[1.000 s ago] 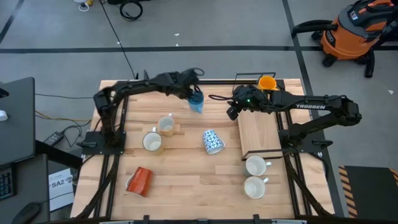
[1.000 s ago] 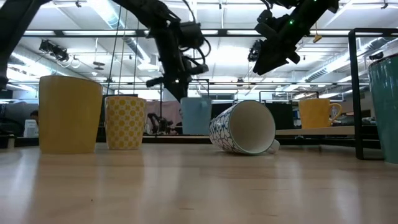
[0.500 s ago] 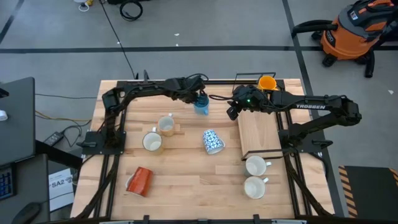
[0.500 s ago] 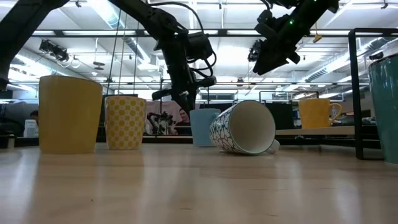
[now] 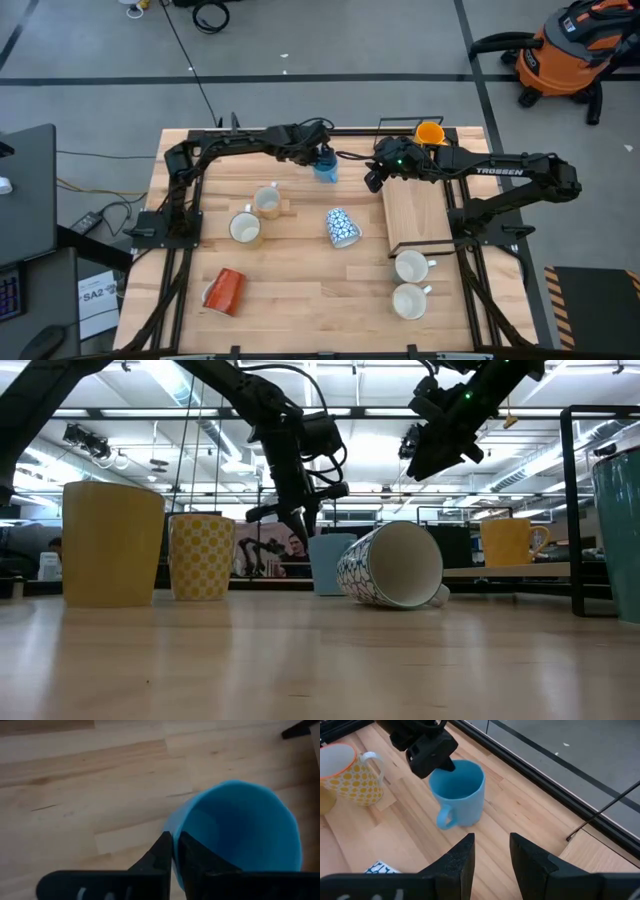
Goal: Place coffee mugs
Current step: Put the blue mug on the shelf
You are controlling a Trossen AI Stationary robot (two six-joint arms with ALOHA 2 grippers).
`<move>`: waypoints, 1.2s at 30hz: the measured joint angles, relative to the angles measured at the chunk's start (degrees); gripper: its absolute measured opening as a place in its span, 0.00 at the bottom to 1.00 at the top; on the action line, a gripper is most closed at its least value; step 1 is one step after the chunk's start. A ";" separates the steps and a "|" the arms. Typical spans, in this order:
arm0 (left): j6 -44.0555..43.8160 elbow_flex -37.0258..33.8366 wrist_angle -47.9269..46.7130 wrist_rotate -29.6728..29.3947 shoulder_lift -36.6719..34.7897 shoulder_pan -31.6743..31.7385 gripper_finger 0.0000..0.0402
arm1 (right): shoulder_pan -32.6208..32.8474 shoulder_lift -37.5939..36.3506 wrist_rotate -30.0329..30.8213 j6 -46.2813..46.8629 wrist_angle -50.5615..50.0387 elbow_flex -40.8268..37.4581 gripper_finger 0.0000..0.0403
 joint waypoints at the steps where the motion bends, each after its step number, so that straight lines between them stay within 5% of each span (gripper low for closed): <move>1: 0.00 0.00 0.04 -0.09 0.00 0.00 0.08 | 0.00 0.00 0.00 0.00 -0.01 0.00 0.32; 13: 0.07 0.00 0.68 -0.58 0.00 0.02 0.27 | 0.00 0.00 0.00 0.00 -0.01 0.00 0.32; 22: 5.23 0.01 2.64 0.91 -1.55 0.99 0.28 | -0.01 0.00 -0.03 2.15 -0.01 0.00 0.32; 36: 30.72 0.02 -3.86 6.35 -11.23 2.62 0.28 | 0.20 0.00 -4.68 8.84 7.23 0.00 0.32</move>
